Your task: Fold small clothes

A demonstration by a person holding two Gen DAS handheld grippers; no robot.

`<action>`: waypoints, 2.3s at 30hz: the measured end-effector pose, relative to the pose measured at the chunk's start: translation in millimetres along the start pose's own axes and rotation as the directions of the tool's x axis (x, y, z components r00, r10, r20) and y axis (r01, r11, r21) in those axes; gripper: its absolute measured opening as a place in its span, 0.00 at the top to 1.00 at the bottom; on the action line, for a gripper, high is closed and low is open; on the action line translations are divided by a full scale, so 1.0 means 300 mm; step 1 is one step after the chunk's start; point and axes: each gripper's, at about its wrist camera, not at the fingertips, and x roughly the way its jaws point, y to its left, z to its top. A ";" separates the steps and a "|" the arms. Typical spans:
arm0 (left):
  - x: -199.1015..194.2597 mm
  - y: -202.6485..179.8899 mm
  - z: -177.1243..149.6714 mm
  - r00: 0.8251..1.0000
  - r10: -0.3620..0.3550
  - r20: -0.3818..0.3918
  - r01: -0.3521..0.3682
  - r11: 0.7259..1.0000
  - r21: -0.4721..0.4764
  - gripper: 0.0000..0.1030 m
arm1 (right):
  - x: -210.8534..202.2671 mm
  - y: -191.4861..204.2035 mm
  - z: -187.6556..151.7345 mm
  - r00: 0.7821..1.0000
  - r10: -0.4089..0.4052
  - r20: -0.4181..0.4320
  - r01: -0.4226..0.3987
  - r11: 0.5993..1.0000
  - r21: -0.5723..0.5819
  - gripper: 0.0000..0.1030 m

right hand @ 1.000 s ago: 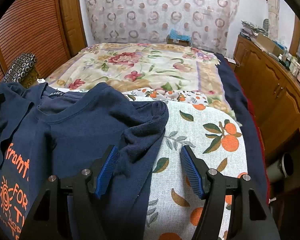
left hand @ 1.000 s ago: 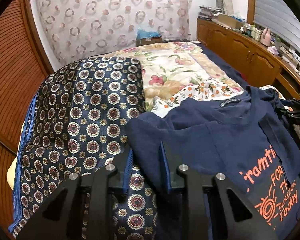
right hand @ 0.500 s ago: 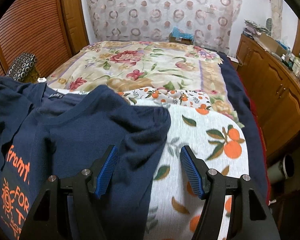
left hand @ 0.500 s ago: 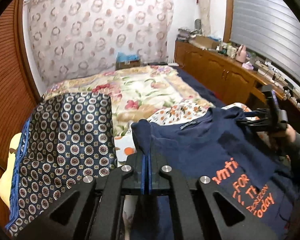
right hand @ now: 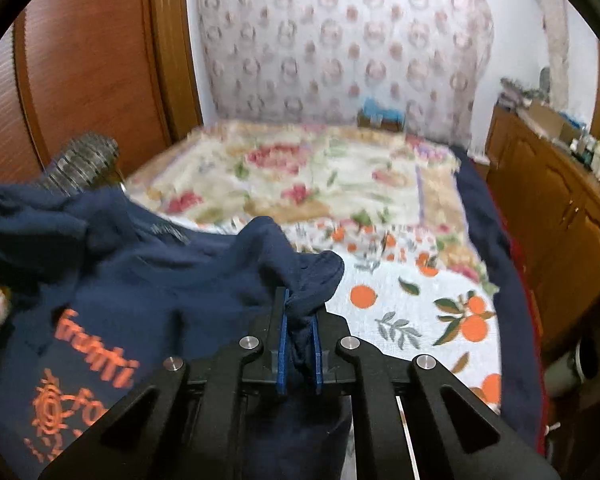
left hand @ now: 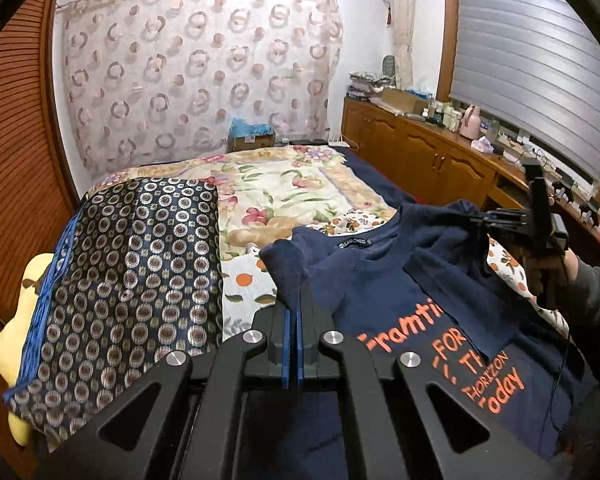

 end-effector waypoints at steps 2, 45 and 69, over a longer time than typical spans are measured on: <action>-0.028 -0.012 -0.017 1.000 -0.002 0.010 0.002 1.000 0.004 0.97 | -0.076 0.001 -0.016 0.999 -0.002 0.044 0.002 1.000 0.003 0.91; -0.514 -0.093 -0.608 0.997 0.063 -0.040 -0.066 0.996 -0.064 0.79 | -0.837 0.139 -0.552 0.992 -0.060 -0.107 0.054 0.997 -0.064 0.91; -0.246 0.005 -0.484 0.991 0.096 -0.096 -0.105 0.990 -0.096 0.18 | -0.629 0.090 -0.453 0.993 -0.068 -0.096 0.068 0.998 -0.009 0.43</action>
